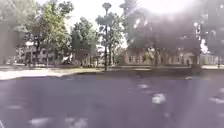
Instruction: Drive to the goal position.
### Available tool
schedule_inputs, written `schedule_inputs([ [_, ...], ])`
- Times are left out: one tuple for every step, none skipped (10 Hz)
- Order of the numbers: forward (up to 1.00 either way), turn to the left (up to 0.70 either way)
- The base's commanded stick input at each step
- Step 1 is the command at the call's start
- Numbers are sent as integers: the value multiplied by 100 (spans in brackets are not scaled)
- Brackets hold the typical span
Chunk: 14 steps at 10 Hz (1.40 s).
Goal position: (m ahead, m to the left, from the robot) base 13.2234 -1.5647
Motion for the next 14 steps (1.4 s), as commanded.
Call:
schedule_inputs([
  [70,14],
  [70,14],
  [70,14],
  [70,14],
  [70,14],
  [70,14],
  [69,14],
  [56,14],
  [55,16],
  [50,26],
  [25,49],
  [0,70],
  [0,70],
  [0,70],
])
